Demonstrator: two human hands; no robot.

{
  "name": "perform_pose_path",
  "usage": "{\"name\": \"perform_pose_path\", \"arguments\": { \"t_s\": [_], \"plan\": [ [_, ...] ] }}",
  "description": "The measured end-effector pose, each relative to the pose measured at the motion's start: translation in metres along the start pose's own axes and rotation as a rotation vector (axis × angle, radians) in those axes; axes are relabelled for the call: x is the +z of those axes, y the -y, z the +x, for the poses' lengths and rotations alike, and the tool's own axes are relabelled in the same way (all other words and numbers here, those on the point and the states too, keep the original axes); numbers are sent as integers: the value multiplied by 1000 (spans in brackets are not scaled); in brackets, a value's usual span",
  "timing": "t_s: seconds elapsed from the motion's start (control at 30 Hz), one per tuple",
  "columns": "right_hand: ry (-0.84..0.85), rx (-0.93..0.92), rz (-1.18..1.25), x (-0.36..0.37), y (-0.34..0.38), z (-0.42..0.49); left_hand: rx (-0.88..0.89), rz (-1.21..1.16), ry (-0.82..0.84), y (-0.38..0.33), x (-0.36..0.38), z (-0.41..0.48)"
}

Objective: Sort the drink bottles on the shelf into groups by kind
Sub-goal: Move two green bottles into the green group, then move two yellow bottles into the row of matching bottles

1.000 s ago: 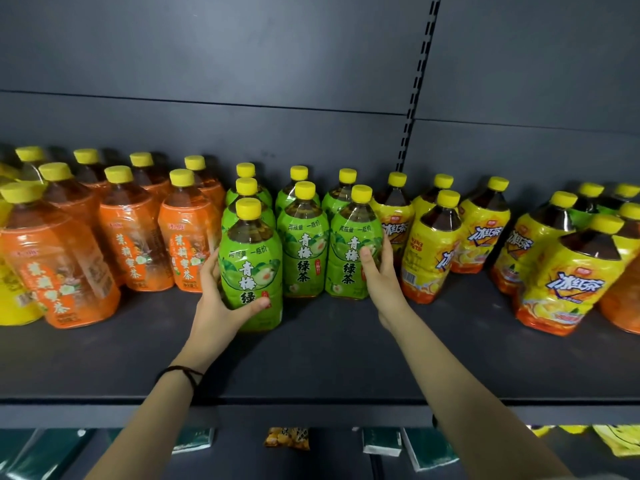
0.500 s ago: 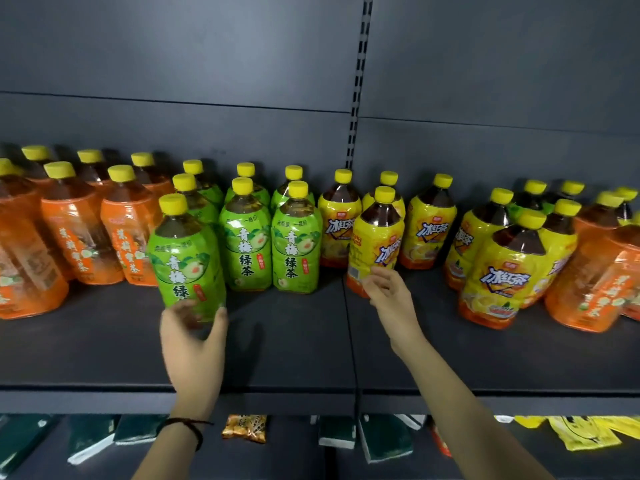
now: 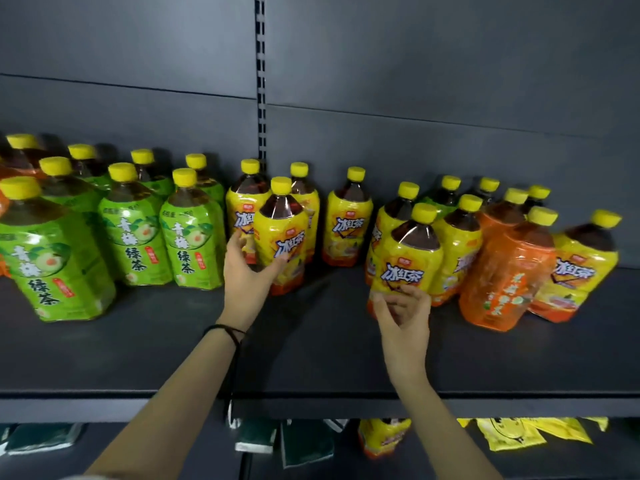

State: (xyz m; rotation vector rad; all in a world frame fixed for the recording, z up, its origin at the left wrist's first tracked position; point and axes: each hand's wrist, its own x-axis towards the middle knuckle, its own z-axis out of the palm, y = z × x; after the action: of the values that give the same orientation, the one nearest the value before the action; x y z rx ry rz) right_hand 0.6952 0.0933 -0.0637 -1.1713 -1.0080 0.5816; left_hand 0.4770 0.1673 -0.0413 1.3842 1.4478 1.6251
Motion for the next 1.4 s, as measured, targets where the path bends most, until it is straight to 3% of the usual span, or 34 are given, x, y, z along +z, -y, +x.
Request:
{"name": "perform_pose_path", "arguments": {
  "t_s": [0.2, 0.4, 0.93, 1.1, 1.4],
  "plan": [
    [-183, -107, -147, -25, -6, 26, -4, -1, -34, 6, 32, 11],
    [41, -46, 6, -24, -11, 50, -34, 34, 12, 12, 27, 13],
    [338, 100, 98, 31, -16, 41, -61, -103, 72, 9, -10, -3],
    [375, 95, 111, 51, -19, 41, -101, -239, 96, 12, -25, -9],
    [402, 88, 106, 80, -22, 44, -5, -234, 92, 3, -34, 8]
  ]
}}
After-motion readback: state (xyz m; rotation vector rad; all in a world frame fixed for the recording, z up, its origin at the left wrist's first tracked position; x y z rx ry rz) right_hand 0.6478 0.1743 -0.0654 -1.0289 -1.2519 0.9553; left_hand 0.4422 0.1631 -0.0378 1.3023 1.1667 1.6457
